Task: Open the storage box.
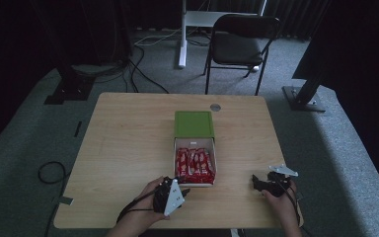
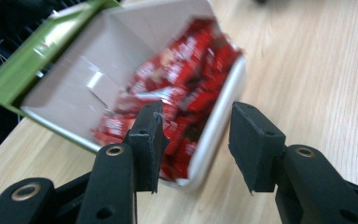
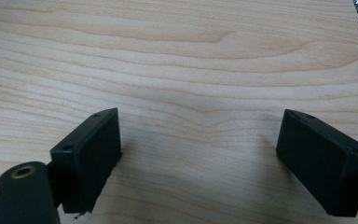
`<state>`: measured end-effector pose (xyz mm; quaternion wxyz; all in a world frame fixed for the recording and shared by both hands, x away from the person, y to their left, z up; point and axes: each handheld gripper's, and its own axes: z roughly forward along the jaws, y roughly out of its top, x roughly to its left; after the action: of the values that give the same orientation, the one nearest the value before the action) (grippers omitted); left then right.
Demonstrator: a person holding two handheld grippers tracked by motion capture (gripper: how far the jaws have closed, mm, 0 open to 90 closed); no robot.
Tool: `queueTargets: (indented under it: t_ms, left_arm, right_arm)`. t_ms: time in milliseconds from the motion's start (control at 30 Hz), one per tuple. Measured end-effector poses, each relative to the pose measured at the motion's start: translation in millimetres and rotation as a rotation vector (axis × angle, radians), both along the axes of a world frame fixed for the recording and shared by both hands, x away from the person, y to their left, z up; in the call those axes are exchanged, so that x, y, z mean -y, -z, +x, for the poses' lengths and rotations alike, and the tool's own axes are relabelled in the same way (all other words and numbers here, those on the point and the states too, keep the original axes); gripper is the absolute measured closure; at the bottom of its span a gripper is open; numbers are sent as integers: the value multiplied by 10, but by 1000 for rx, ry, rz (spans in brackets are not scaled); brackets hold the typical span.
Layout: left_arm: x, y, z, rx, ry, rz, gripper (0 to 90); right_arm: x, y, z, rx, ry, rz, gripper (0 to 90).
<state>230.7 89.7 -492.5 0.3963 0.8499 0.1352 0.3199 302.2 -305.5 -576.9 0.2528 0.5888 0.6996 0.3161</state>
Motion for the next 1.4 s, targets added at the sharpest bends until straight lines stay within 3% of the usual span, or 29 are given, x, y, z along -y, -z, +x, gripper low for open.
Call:
queueTargets:
  t_ms: [133,300,600,833,1000,1200,1400]
  left_arm:
    - [-130,-112,57,10,-28,-84,532]
    - [-273,-147,120,-16,-56,-155,493]
    - [-487,-121,173,-35,-132,-233,471]
    - [-752,-40,236,-82,-221,-310,447]
    - [-967,8,294,-104,-288,-343,404]
    - [-1171,96,346,-122,-352,-347,378]
    - [-1273,183,382,-141,-379,-347,343]
  right_arm:
    - [0,0,0,0,0,0,132]
    - [0,0,0,0,0,0,132]
    - [0,0,0,-1,1,1,132]
    - [-1,0,0,-1,1,1,131]
    - [0,0,0,0,0,0,132]
    - [0,0,0,0,0,0,132]
    - [1,0,0,0,-1,-1,132]
